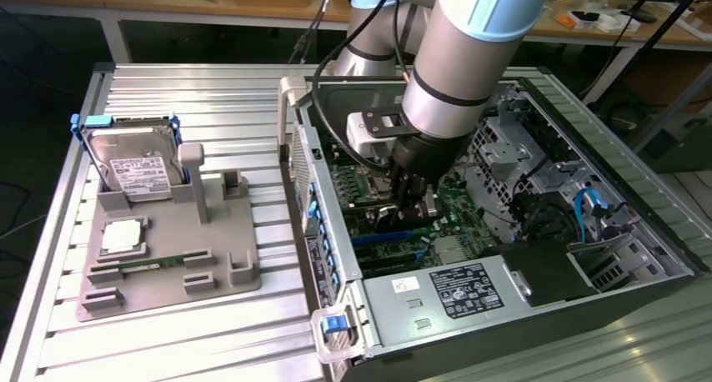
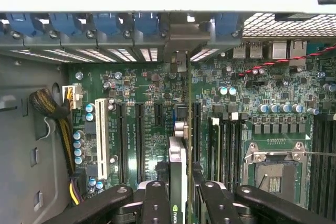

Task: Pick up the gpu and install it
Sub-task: 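Insert the gpu into the slot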

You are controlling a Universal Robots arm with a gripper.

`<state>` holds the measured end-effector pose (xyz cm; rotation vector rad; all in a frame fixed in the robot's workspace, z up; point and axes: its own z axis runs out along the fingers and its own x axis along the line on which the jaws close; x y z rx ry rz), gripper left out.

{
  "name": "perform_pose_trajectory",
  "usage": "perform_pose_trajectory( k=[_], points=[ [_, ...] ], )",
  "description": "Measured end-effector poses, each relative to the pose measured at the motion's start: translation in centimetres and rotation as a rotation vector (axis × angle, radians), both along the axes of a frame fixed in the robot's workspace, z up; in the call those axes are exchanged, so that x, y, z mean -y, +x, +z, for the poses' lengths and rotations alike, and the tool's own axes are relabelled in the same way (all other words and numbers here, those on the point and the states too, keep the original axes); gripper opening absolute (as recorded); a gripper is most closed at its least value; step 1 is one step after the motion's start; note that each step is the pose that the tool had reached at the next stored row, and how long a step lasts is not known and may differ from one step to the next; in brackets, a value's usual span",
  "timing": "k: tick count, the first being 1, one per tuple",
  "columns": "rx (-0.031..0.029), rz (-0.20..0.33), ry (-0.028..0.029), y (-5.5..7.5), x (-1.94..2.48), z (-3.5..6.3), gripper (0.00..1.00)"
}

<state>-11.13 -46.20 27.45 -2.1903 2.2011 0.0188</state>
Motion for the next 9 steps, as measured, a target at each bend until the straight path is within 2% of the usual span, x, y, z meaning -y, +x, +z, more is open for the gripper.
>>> perform_pose_trajectory(
  k=[9],
  points=[
    [0.0001,0.000,0.0000,0.00,0.00,-0.54,0.27]
  ],
)
